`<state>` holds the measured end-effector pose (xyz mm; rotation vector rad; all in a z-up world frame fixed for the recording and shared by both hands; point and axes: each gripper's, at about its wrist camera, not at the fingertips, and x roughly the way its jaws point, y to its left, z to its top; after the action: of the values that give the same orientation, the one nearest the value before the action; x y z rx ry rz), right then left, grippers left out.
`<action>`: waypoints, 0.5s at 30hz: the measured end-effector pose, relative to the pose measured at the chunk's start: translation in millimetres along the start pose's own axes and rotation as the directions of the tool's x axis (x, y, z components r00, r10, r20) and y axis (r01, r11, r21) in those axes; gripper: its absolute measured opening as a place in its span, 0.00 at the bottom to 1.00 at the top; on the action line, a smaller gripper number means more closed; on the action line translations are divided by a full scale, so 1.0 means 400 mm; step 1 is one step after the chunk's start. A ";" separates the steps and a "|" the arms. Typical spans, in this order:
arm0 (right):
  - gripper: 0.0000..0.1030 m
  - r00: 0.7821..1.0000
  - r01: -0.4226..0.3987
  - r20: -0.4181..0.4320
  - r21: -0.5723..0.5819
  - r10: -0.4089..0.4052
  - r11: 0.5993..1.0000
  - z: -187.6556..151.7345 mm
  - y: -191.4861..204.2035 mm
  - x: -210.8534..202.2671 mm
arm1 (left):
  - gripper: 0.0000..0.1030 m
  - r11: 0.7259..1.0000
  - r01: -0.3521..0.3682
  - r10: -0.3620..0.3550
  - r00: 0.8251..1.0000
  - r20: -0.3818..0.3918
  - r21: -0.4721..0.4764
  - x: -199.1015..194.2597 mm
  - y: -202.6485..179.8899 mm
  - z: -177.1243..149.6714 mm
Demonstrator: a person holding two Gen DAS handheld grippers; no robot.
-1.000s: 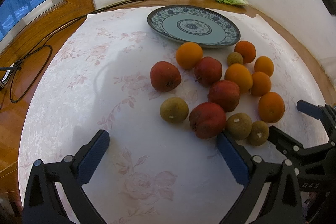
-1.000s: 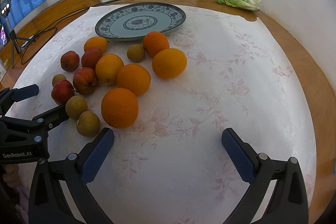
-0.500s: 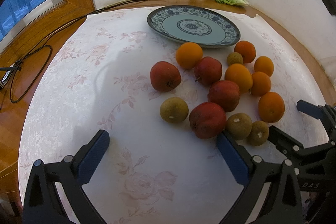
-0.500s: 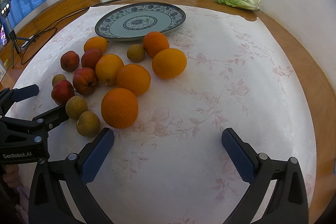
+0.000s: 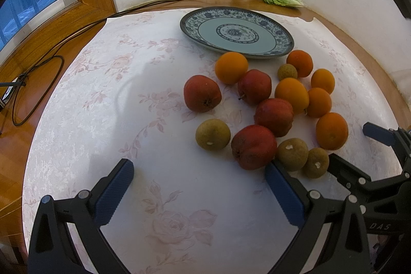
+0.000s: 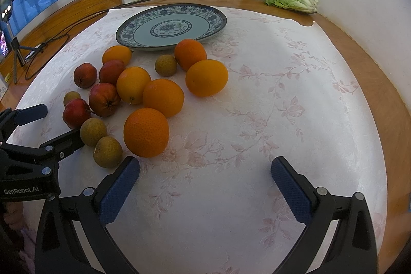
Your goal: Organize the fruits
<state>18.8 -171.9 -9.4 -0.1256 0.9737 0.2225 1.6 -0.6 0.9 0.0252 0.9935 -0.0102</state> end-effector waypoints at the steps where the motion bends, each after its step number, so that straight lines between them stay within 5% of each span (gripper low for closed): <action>1: 1.00 1.000 0.000 0.000 0.000 0.000 1.000 0.000 0.000 0.000 | 1.00 1.000 0.000 0.000 1.000 0.000 0.000 0.000 0.000 0.000; 15: 1.00 1.000 -0.004 0.004 0.002 0.004 1.000 0.000 -0.002 -0.004 | 1.00 1.000 0.018 -0.018 1.000 0.001 0.019 -0.003 0.000 0.004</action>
<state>18.0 -173.0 -8.1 -0.1212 0.9700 0.2248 2.2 -0.5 2.8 0.0340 0.9921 -0.0361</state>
